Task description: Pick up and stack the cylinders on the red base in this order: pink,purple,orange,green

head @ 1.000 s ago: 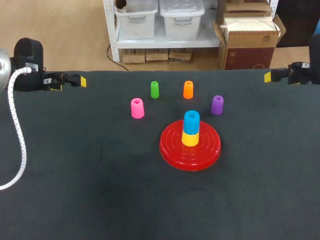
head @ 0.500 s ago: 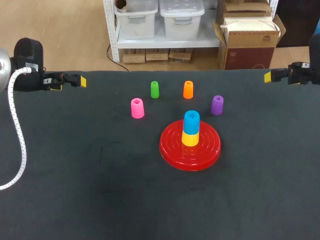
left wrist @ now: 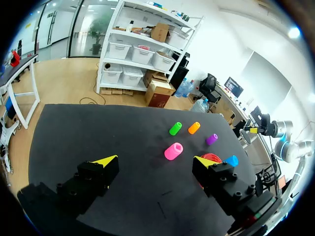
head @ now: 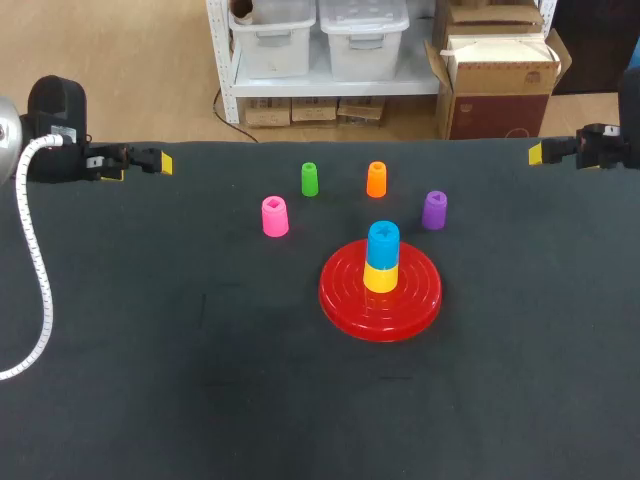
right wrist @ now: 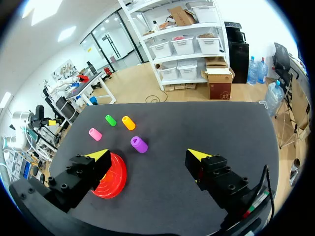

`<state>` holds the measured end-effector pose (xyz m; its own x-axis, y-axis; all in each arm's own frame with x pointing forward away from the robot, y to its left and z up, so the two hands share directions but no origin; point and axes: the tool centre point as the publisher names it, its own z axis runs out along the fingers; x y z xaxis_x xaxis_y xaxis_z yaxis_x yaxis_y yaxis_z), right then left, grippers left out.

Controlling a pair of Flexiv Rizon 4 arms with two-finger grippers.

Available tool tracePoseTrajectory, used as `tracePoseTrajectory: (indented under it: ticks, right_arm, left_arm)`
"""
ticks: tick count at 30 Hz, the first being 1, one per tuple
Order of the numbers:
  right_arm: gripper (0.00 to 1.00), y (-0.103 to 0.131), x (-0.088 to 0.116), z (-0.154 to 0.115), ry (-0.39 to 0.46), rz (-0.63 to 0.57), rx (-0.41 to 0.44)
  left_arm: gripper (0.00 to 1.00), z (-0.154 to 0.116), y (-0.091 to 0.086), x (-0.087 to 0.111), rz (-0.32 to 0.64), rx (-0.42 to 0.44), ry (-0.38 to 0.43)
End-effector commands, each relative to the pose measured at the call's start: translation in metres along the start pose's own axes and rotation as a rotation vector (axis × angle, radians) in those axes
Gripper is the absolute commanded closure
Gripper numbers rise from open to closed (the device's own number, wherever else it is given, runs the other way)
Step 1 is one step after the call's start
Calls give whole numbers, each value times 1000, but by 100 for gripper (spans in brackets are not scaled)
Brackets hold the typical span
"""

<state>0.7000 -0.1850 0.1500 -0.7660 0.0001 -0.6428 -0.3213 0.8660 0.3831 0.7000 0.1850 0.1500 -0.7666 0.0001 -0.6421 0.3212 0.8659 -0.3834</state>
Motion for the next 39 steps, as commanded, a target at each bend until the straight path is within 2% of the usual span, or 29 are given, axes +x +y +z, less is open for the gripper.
tracePoseTrajectory:
  ticks: [1, 30, 32, 34, 36, 39]
  right_arm:
    - [0, 0, 0, 0, 0, 0, 0]
    - [0, 0, 0, 0, 0, 0, 0]
    - [0, 0, 0, 0, 0, 0, 0]
    - [0, 0, 0, 0, 0, 0, 0]
    - [0, 0, 0, 0, 0, 0, 0]
    - [0, 0, 0, 0, 0, 0, 0]
  left_arm:
    - [0, 0, 0, 0, 0, 0, 0]
    - [0, 0, 0, 0, 0, 0, 0]
    - [0, -1, -2, -8, 79, -2, 29]
    - [0, 2, 2, -14, 200, 4, 57]
    - [0, 2, -2, -21, 345, 13, 58]
    - [0, 2, -7, -26, 589, -14, 102]
